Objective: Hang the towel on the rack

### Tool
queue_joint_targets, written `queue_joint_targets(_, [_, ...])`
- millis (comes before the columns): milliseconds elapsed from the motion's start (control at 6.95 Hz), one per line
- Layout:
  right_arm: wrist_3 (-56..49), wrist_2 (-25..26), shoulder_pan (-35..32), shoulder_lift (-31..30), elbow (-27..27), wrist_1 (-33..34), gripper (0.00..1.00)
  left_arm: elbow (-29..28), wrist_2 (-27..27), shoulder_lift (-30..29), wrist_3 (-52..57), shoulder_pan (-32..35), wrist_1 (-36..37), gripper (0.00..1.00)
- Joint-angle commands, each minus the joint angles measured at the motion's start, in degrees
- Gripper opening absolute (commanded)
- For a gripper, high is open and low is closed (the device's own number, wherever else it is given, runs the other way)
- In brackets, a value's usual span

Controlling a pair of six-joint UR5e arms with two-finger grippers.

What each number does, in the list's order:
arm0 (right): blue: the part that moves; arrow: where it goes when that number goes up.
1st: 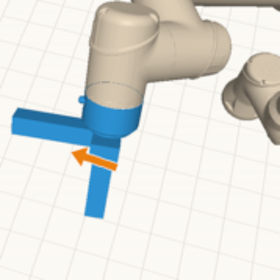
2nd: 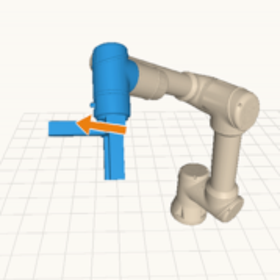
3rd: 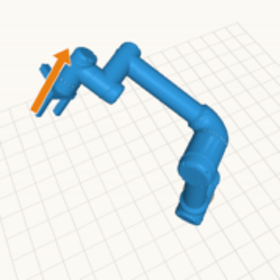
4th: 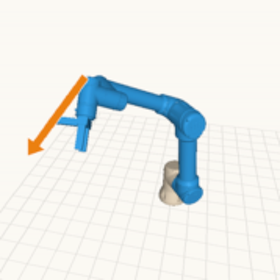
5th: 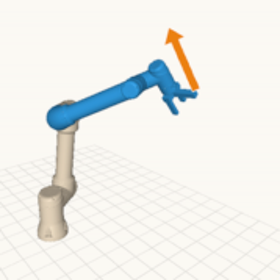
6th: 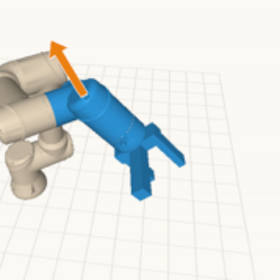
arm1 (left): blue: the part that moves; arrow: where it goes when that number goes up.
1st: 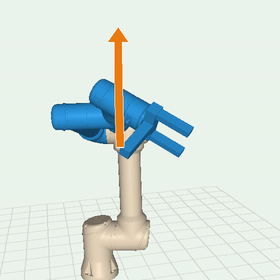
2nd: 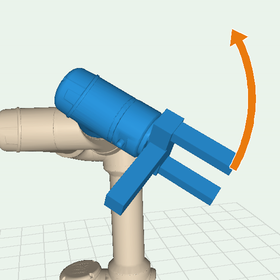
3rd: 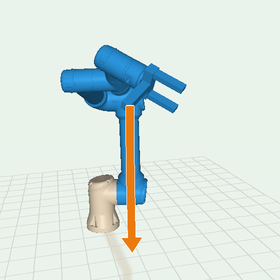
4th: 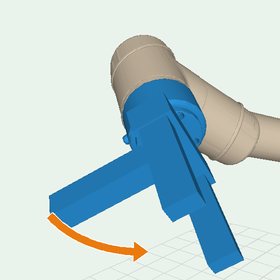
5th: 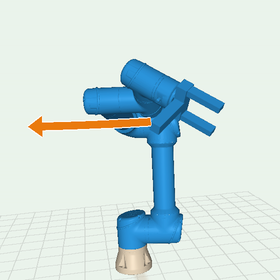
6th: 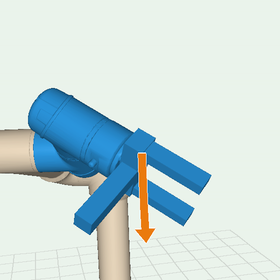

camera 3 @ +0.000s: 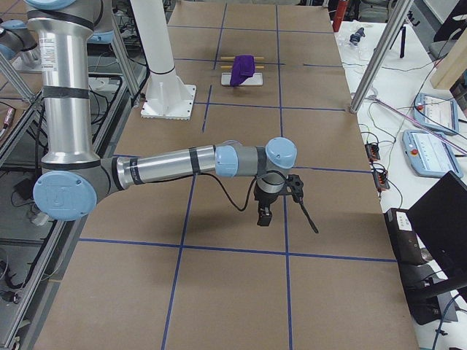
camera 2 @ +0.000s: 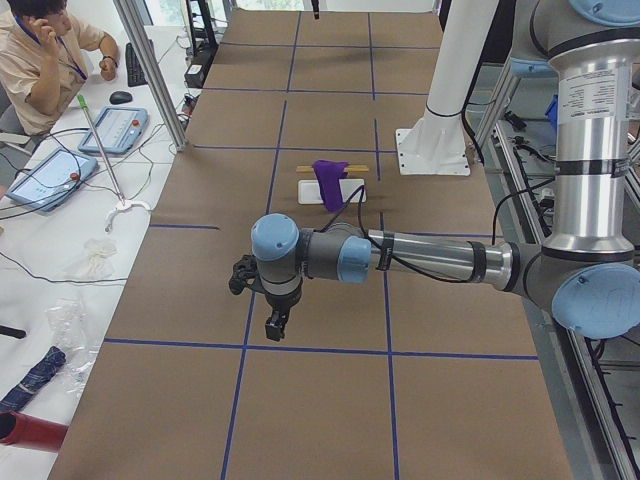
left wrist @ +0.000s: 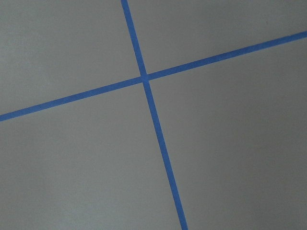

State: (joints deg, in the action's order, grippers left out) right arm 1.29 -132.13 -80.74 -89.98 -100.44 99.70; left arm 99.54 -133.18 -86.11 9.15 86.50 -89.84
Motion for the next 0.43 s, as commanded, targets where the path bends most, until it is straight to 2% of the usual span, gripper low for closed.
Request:
queue_joint_targets(0, [0.03,0.03,0.06,0.15,1.22,-0.56,1.0,-0.13,-0.06,-0.28,-0.28,0.08,0.28,1.0])
queue_joint_targets(288, [0.12,0.03,0.06,0.15,1.13,-0.56,1.0,-0.14,-0.07,-0.28,-0.45,0.08,0.8,1.0])
